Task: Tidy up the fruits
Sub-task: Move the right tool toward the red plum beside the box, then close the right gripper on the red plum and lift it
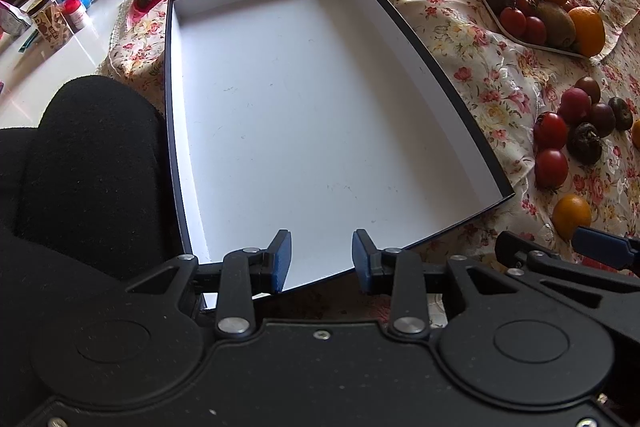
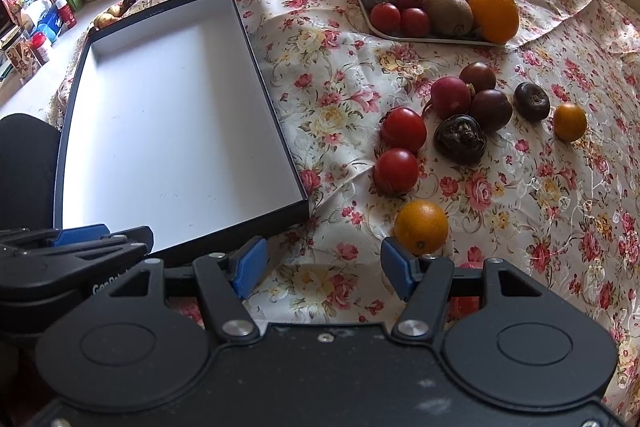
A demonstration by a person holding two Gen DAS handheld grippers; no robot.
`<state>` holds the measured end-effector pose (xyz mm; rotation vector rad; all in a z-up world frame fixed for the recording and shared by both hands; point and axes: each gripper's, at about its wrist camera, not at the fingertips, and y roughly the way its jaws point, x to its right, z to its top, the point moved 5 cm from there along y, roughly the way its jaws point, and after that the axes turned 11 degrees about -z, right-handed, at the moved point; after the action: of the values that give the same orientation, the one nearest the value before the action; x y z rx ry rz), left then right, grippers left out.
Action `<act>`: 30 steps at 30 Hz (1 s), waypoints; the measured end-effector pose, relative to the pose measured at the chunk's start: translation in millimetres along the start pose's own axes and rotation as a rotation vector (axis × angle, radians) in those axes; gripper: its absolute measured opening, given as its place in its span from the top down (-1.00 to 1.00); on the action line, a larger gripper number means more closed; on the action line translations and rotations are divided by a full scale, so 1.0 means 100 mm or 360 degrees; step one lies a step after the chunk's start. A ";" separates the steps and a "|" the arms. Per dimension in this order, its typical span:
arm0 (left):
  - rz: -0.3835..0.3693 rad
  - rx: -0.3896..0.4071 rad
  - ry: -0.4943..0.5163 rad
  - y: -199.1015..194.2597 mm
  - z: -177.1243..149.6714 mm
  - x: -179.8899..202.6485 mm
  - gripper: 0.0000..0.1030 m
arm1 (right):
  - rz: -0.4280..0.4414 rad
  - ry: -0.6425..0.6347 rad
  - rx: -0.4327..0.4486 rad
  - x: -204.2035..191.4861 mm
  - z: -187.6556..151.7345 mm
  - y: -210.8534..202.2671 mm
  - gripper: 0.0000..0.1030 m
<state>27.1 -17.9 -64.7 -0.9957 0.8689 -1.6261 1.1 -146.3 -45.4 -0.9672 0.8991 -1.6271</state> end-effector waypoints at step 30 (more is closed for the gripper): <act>-0.0015 -0.0001 0.0044 -0.01 0.03 0.05 0.17 | 0.0088 0.0110 -0.0239 1.01 0.03 0.04 -0.06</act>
<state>28.6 -22.3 -62.0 -0.9813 0.8849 -1.6513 -12.8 -245.2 -30.5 -0.9843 1.0985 -1.5719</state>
